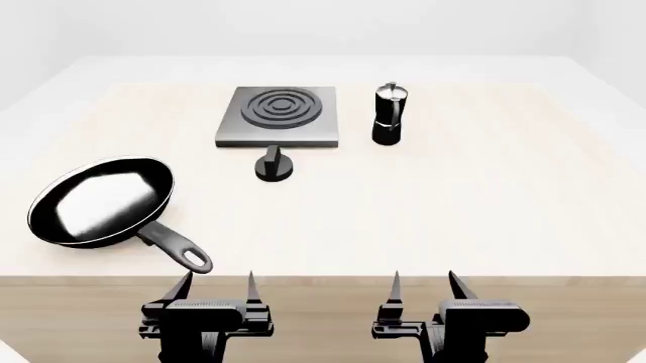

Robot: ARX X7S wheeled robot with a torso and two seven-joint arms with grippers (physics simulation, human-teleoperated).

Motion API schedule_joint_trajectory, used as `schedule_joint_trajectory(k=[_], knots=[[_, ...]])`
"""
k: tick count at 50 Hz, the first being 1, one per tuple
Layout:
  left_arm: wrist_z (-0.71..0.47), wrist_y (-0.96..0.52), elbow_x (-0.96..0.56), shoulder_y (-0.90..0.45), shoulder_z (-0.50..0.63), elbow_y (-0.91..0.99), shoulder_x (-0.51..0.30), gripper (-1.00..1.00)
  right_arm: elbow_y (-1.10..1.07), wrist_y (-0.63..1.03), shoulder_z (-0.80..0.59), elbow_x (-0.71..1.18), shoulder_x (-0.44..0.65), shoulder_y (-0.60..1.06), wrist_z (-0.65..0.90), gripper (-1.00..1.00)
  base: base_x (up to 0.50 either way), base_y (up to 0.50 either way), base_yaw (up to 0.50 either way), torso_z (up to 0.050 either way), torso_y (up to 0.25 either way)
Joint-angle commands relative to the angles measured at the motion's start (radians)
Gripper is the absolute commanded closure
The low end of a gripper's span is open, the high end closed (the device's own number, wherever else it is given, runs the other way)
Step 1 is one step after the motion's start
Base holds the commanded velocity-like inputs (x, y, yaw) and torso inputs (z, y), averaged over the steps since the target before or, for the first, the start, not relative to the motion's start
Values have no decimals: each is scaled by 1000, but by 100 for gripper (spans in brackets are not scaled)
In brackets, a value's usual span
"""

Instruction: Turn on the stove and put the moka pot on it.

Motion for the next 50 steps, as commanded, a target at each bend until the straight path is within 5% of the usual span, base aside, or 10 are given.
schedule_joint_trajectory(k=[1, 14, 34, 50], knots=[[-51, 5, -43, -5, 51, -7, -43, -100, -2, 1, -60, 49, 49, 2, 60, -100, 0, 0, 0, 0, 0], [-81, -20, -66, 10, 70, 57, -72, -100, 3, -12, -97, 63, 63, 7, 83, -100, 0, 0, 0, 0, 0], [-124, -493, 21, -25, 25, 884, -199, -100, -687, 411, -55, 127, 140, 123, 149, -100, 0, 0, 0, 0, 0], [-108, -573, -27, -46, 6, 1046, -227, -100, -777, 416, -68, 138, 152, 118, 175, -100, 0, 0, 0, 45, 0]])
